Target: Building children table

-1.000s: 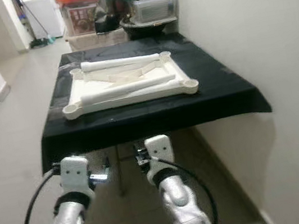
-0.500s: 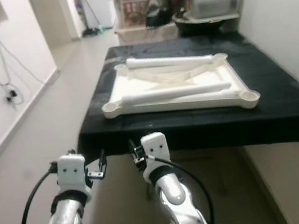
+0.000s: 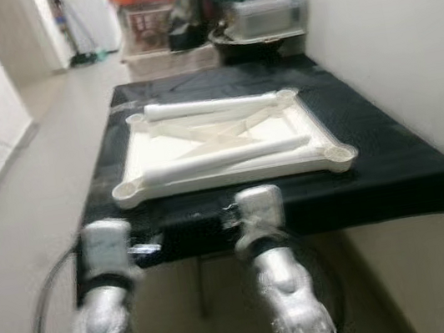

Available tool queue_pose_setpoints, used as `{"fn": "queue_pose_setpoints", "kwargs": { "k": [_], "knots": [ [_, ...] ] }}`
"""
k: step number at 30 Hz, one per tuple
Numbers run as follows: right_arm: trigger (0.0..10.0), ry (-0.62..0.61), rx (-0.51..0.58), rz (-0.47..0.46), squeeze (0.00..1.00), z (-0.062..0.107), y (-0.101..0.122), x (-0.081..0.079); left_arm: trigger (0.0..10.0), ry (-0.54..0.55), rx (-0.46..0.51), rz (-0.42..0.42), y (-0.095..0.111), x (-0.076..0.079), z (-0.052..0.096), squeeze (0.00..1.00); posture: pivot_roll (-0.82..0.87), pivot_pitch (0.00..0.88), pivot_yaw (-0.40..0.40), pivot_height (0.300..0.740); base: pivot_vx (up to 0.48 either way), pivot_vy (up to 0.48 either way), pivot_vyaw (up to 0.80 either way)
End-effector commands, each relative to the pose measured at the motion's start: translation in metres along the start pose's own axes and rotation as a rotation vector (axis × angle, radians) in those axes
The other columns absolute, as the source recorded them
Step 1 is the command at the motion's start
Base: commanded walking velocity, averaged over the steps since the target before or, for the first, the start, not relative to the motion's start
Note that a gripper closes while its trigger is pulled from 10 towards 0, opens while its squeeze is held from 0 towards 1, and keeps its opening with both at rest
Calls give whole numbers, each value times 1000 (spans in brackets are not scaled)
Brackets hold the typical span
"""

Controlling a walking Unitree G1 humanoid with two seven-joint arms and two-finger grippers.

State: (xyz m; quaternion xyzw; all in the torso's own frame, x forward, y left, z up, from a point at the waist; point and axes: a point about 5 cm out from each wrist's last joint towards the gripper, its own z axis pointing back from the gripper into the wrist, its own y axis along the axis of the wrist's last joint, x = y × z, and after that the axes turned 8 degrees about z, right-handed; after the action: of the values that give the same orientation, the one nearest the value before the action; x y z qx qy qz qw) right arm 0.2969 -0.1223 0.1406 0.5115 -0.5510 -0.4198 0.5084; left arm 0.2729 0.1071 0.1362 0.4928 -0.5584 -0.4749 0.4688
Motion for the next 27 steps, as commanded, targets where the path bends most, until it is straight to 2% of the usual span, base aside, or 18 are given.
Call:
{"fn": "queue_pose_setpoints", "kwargs": {
  "k": [1, 9, 17, 27],
  "knots": [
    [10000, 8, 21, -21, 0, -6, 5, -4, 10000, 35, -15, -17, -3, -9, 2, 0, 59, 0, -24, 740, 270, 0, 0],
    [10000, 6, 17, -14, 0, -8, 4, -2, 10000, 48, 3, -23, 2, -13, 0, 0, 62, 0, -25, 740, 270, 0, 0],
    [10000, 24, 29, -23, 0, -7, 7, -11, 10000, 62, 22, -35, 8, -20, -4, 0, 66, 0, -25, 740, 269, 0, 0],
    [10000, -1, 40, -17, 0, -8, 9, -7, 10000, 66, 50, -44, 16, -24, -10, 0, 65, 0, -22, 740, 272, 0, 0]
  ]
}}
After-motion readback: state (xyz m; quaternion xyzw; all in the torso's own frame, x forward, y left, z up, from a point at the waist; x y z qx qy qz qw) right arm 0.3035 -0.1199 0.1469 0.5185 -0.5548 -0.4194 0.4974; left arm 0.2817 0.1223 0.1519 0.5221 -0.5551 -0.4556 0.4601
